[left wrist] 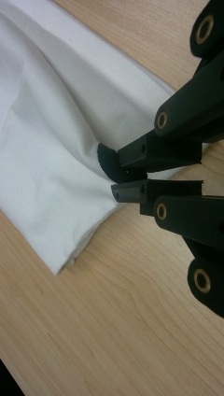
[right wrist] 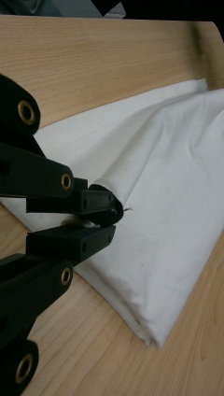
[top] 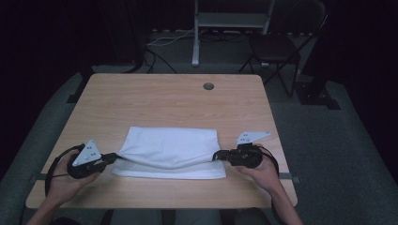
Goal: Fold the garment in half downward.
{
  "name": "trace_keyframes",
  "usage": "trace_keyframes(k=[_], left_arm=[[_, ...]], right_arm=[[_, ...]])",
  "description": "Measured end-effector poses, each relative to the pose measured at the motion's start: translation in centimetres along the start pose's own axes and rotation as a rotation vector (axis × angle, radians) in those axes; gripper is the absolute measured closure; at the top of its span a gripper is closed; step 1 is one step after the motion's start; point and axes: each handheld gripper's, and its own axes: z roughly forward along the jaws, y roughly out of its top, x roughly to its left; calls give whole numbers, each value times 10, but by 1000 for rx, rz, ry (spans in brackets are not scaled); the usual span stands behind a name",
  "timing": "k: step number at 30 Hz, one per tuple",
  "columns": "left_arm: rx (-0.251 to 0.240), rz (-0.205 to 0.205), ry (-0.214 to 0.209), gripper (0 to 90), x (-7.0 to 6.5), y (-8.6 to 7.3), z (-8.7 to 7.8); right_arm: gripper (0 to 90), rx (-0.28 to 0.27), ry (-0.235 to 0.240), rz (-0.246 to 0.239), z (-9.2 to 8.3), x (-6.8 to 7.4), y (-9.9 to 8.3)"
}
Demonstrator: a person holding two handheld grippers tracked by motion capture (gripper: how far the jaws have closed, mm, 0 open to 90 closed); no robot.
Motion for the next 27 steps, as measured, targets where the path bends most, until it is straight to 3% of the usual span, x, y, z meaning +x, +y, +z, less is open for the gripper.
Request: trace_keyframes(k=[20, 27], left_arm=[[0, 8, -8, 835, -6, -3, -4], [1, 3, -21, 833, -9, -7, -4]], right_arm=[[825, 6, 6, -30, -4, 8, -4], [824, 40, 25, -42, -4, 9, -11]])
